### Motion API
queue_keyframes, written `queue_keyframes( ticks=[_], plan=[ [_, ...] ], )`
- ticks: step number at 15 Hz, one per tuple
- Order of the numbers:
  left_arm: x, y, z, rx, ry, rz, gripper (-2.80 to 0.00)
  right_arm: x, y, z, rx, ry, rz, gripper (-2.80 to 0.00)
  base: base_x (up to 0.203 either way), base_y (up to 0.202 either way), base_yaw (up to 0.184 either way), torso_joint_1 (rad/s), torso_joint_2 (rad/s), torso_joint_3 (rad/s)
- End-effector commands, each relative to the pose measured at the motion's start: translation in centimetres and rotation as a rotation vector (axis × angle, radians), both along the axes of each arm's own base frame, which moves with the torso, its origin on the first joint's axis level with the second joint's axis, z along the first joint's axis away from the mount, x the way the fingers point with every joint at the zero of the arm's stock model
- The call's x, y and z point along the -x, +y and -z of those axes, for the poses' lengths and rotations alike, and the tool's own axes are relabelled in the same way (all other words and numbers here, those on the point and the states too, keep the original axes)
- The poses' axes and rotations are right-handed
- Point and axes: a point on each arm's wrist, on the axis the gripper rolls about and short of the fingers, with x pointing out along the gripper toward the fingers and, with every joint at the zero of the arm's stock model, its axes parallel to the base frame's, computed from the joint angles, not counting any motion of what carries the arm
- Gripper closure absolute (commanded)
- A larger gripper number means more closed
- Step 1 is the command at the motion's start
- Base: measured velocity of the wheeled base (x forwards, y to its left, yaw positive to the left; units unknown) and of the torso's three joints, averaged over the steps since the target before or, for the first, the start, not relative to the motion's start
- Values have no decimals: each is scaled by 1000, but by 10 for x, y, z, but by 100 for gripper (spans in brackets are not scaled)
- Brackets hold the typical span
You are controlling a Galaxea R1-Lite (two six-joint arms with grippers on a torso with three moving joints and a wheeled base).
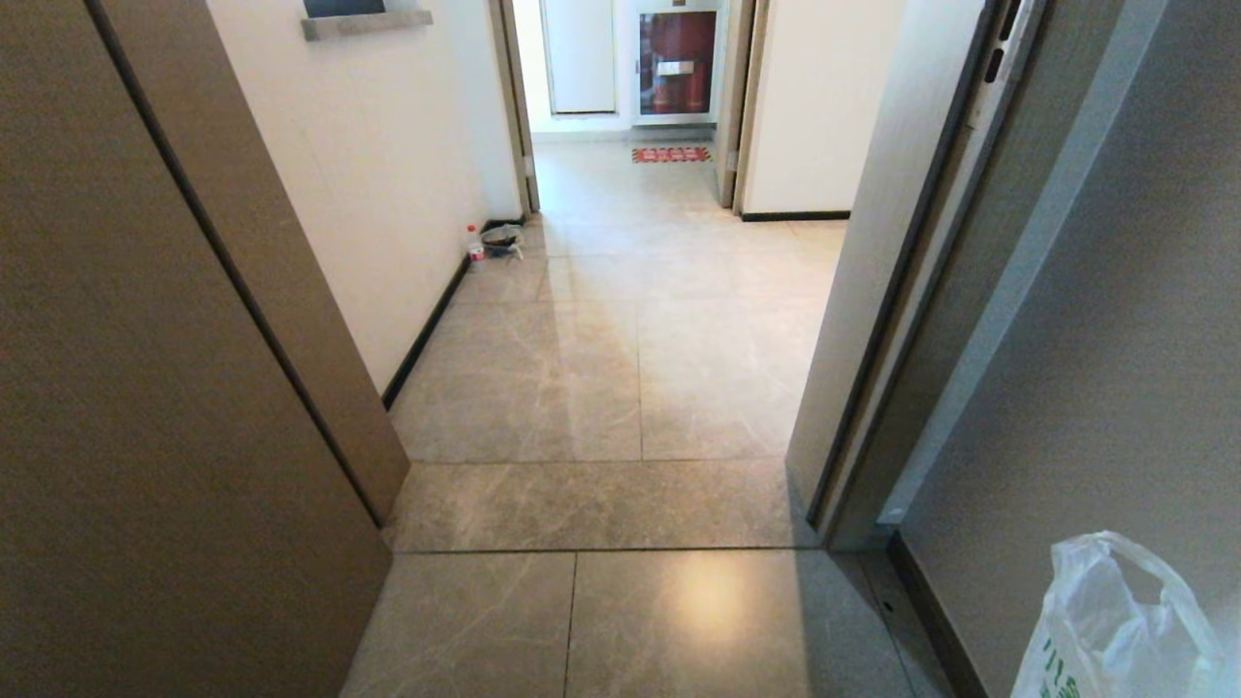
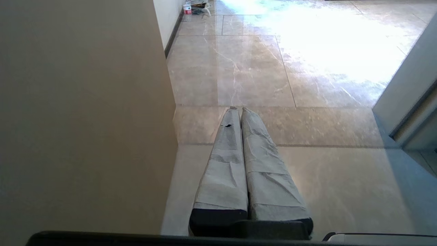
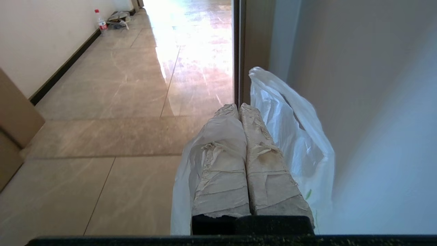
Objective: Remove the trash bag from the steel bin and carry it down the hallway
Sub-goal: Put the trash bag at the door
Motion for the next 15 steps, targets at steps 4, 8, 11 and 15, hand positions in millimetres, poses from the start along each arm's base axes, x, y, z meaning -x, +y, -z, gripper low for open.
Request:
queue_keyframes(
  ticks=[4,8,11,15],
  plan=[
    [0,0,0,1,0,0,0,-2,0,9,0,31,1,0,192,0,0,0,4,3],
    [0,0,0,3,0,0,0,-2,0,9,0,32,1,0,193,0,1,-1,4,2],
    [0,0,0,3,0,0,0,-2,0,9,0,32,1,0,186,0,2,3,3,1],
    [0,0,0,7,1,0,0,-2,0,9,0,32,1,0,27,0,0,-1,0,2]
  ],
)
